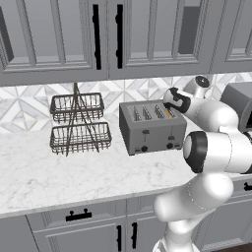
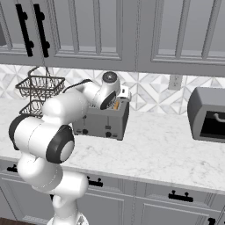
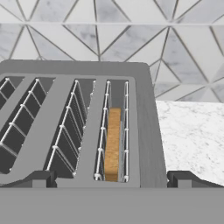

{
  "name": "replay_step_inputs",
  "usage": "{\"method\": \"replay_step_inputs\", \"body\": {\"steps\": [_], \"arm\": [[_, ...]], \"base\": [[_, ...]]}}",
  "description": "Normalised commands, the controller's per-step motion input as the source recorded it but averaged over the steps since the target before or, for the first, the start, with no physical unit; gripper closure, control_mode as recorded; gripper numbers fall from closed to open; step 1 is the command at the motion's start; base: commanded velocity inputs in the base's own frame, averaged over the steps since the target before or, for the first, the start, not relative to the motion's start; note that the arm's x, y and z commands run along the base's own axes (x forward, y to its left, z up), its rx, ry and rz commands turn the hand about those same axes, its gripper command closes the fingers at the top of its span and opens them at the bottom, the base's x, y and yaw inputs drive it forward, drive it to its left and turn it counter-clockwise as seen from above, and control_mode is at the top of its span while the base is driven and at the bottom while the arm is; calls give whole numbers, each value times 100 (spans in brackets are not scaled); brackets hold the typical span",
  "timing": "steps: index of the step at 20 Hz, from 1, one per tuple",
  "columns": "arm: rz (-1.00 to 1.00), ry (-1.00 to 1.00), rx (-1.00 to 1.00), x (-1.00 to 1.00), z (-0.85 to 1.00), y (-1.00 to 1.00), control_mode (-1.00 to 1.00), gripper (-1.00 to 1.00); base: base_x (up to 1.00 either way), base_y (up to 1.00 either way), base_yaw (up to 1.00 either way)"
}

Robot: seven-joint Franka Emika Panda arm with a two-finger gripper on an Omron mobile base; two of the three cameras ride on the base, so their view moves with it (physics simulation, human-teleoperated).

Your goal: Start the toaster. Once the lever pops up, take the bread to the plate on the dining counter.

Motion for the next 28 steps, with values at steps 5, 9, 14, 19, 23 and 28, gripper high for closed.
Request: {"method": "replay_step_inputs", "body": {"steps": [5,9,14,19,23,28], "arm": [[0,0,0,0,0,0,-100,-100],[0,0,0,0,0,0,-100,-100],[0,0,0,0,0,0,-100,-100],[0,0,0,0,0,0,-100,-100],[0,0,0,0,0,0,-100,-100],[0,0,0,0,0,0,-100,-100]], "base": [[0,0,0],[0,0,0],[0,0,0],[0,0,0],[0,0,0],[0,0,0]]}}
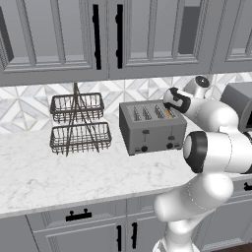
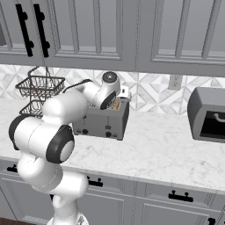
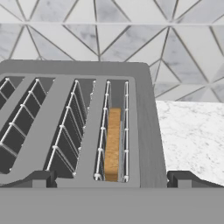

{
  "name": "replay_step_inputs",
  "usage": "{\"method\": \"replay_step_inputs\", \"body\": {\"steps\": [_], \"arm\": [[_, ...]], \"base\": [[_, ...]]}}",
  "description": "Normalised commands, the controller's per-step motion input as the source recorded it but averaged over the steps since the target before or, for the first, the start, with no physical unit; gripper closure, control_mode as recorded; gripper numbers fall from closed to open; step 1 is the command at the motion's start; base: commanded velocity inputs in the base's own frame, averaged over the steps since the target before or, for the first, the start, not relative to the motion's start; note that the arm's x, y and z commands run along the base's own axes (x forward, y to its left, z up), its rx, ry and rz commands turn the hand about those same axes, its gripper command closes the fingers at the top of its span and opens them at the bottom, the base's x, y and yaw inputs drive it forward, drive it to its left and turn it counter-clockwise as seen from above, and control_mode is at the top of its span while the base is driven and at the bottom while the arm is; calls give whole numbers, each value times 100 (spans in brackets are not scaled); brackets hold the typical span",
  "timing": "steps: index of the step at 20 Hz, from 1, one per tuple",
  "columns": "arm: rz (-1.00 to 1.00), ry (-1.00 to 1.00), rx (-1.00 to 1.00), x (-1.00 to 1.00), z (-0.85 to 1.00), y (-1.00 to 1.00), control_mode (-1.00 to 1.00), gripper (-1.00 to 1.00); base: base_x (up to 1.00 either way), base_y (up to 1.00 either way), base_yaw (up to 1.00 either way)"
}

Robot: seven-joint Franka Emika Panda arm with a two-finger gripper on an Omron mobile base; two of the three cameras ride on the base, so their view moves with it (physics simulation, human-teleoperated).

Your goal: Start the toaster. Once the lever pops up, take the bread to the plate on the dining counter.

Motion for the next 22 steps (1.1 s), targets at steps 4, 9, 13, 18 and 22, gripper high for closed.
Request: {"method": "replay_step_inputs", "body": {"steps": [4,9,13,18,22], "arm": [[0,0,0,0,0,0,-100,-100],[0,0,0,0,0,0,-100,-100],[0,0,0,0,0,0,-100,-100],[0,0,0,0,0,0,-100,-100],[0,0,0,0,0,0,-100,-100]], "base": [[0,0,0],[0,0,0],[0,0,0],[0,0,0],[0,0,0]]}}
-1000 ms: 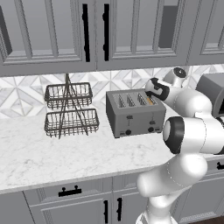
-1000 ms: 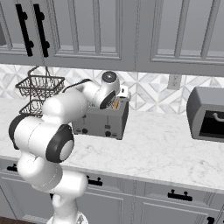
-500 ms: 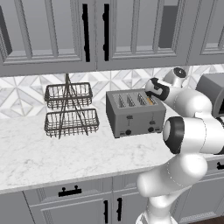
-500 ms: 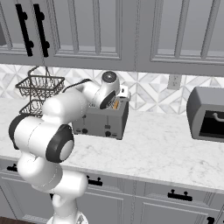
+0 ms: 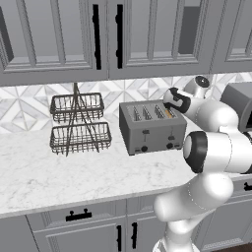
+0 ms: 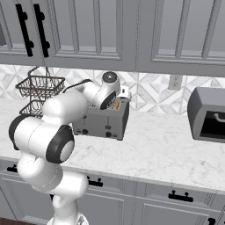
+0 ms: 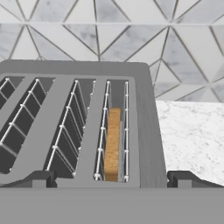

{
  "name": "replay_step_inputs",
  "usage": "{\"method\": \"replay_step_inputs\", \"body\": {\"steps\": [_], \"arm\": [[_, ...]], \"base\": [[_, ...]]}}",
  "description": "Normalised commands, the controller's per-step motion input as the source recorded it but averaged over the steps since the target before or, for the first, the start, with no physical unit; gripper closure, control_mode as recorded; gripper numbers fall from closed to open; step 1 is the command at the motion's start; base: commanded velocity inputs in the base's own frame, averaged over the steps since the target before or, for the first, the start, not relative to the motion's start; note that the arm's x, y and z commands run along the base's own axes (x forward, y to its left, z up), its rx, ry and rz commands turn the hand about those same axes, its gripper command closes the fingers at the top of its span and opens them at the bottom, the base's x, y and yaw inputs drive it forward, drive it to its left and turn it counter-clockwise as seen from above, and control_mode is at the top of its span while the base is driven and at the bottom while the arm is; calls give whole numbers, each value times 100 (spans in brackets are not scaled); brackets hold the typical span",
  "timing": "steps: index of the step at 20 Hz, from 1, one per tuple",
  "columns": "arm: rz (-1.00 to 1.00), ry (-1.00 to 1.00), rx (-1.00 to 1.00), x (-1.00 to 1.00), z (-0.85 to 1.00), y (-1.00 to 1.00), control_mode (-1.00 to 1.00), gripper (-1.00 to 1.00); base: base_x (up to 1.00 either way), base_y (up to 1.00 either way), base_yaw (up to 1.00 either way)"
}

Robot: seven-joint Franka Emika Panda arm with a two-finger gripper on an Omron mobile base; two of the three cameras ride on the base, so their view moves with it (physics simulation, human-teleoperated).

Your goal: Start the toaster. Once the lever pops up, take the bread to the plate on the dining counter.

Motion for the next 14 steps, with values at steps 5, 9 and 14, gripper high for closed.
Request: {"method": "replay_step_inputs", "body": {"steps": [5,9,14], "arm": [[0,0,0,0,0,0,-100,-100],[0,0,0,0,0,0,-100,-100],[0,0,0,0,0,0,-100,-100]], "base": [[0,0,0],[0,0,0],[0,0,0]]}}
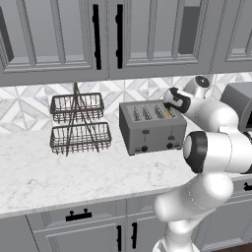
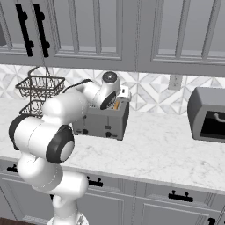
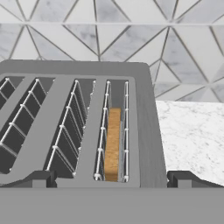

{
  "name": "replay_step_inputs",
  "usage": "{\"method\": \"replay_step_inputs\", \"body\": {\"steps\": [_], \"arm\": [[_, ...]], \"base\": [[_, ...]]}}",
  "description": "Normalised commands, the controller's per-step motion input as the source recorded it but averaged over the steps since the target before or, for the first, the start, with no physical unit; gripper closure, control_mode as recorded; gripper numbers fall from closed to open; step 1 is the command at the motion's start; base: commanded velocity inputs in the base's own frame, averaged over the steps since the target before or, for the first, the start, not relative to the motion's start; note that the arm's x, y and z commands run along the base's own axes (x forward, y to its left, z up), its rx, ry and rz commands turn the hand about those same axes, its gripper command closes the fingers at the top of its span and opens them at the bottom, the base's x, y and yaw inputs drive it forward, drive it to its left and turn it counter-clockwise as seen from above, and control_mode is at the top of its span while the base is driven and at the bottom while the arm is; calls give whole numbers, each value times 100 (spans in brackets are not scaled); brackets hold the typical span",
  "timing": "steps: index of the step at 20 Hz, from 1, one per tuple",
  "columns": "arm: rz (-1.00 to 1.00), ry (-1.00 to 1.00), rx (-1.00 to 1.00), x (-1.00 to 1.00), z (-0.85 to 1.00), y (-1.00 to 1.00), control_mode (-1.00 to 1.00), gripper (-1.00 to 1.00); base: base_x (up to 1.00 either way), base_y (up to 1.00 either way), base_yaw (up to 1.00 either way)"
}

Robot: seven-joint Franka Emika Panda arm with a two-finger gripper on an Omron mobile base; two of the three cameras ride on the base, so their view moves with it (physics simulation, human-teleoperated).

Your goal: Start the toaster. Once the lever pops up, take the bread to the plate on the dining counter.

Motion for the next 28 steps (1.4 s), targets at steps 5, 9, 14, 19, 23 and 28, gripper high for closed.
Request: {"method": "replay_step_inputs", "body": {"steps": [5,9,14,19,23,28], "arm": [[0,0,0,0,0,0,-100,-100],[0,0,0,0,0,0,-100,-100],[0,0,0,0,0,0,-100,-100],[0,0,0,0,0,0,-100,-100],[0,0,0,0,0,0,-100,-100],[0,0,0,0,0,0,-100,-100]], "base": [[0,0,0],[0,0,0],[0,0,0],[0,0,0],[0,0,0],[0,0,0]]}}
